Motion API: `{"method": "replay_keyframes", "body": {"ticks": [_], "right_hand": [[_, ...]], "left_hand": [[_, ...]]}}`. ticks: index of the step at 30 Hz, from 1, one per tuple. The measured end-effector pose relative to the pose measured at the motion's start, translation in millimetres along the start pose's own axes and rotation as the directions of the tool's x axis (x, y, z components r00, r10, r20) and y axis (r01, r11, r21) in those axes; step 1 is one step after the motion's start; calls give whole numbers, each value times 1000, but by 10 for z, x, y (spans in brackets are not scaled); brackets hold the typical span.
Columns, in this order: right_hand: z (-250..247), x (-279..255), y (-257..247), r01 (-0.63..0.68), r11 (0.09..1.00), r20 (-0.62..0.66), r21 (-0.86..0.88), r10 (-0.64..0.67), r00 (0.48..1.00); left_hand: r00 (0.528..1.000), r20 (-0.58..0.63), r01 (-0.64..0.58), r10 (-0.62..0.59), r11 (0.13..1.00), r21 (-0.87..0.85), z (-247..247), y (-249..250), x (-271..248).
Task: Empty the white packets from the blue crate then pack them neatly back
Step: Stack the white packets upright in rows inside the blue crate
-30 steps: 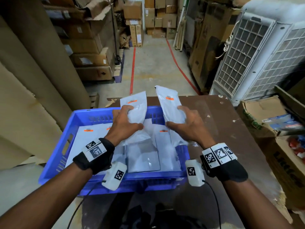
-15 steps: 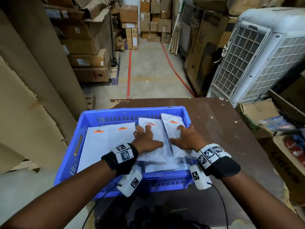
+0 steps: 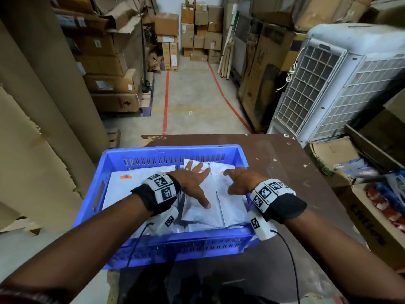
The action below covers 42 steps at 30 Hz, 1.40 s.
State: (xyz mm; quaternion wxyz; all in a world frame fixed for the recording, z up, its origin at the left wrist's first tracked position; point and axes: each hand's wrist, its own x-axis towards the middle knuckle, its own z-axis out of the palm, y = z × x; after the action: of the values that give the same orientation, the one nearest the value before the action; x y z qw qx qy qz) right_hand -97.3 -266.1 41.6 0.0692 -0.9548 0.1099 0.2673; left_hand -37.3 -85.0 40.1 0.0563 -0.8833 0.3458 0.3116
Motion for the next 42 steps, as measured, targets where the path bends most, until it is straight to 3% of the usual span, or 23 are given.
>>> {"method": "replay_keyframes", "body": {"ticks": [4,14,20,22,27,31,37,42], "right_hand": [[-25,224,-4,43,999,181,11,-44,983],[530,602,-21,272,926,73,-262,-262,962],[844,1186,93,278,911,140,-303,-246,959],[595,1076,9,255,929,195,-266,-207,959],[-309,240,-397,379,886,127,-268,-358,925],[-304,266,-655,489,842,57,-227,-490,870],[139,692,-882,427,864,216,-268,-378,900],[293,768,-887,373,885,266,-279,-302,916]], "left_hand": [[1000,11,-13,12,995,99,137,-10,162],[996,3,89,-91,986,142,641,-171,289],[992,32,116,-120,988,103,622,-200,312],[994,30,104,-106,993,63,521,-150,268],[989,1,145,-145,988,-53,75,-289,-142],[969,48,236,-244,963,129,-16,-680,-291],[964,141,204,-225,968,148,352,-887,-171],[968,187,141,-170,977,158,519,-1068,60]]}}
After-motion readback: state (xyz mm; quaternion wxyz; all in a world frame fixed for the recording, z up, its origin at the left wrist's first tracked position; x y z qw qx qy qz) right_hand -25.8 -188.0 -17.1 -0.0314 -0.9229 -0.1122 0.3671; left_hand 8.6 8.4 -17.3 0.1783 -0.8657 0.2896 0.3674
